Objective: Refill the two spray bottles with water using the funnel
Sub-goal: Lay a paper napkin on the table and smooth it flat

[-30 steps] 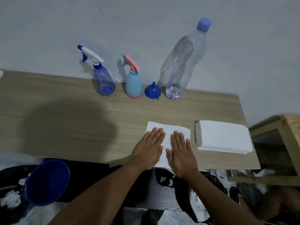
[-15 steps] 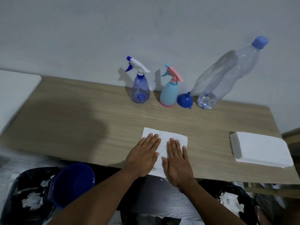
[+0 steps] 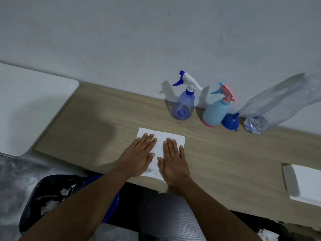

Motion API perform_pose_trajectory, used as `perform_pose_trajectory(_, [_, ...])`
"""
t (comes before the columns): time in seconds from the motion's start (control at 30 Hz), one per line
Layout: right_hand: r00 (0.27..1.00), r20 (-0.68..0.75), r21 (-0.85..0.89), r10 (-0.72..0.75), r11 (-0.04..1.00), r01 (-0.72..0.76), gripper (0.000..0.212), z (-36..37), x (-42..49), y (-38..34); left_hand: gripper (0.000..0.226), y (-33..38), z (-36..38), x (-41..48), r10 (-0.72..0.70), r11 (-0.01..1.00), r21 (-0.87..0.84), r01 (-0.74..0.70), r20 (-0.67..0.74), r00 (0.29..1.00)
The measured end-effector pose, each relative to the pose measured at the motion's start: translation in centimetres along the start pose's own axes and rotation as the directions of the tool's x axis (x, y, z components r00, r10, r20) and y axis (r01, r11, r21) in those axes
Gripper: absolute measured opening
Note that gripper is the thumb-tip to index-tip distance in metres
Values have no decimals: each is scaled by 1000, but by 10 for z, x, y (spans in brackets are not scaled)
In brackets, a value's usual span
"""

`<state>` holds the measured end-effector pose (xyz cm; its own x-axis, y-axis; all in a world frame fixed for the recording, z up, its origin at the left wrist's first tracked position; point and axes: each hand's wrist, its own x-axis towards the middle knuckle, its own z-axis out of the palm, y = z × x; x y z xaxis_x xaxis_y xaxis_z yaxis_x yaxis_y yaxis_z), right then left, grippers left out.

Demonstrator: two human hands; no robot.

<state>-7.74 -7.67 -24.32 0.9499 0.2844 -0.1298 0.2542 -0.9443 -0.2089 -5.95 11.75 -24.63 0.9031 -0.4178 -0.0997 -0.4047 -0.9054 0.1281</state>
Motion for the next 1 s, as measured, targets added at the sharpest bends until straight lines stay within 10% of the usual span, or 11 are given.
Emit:
perform_pose_trajectory(0.4, [996,-39,103,-84,991,88,54,-17,-25,42,60,-28,-10,-37,-80,978,-195,72,-33,996])
perform_pose_trajectory(0.73, [988,-97,336,118,939,-79,17,-38,-42,37,23,6,-39,-36,-227,938,-291,189,-102,969])
perform_pose_trajectory(1.0, [847,-123,889,517,437,-137,21,-107,-80,105,18,121,-110,2,-503,420,-867,266,21,864])
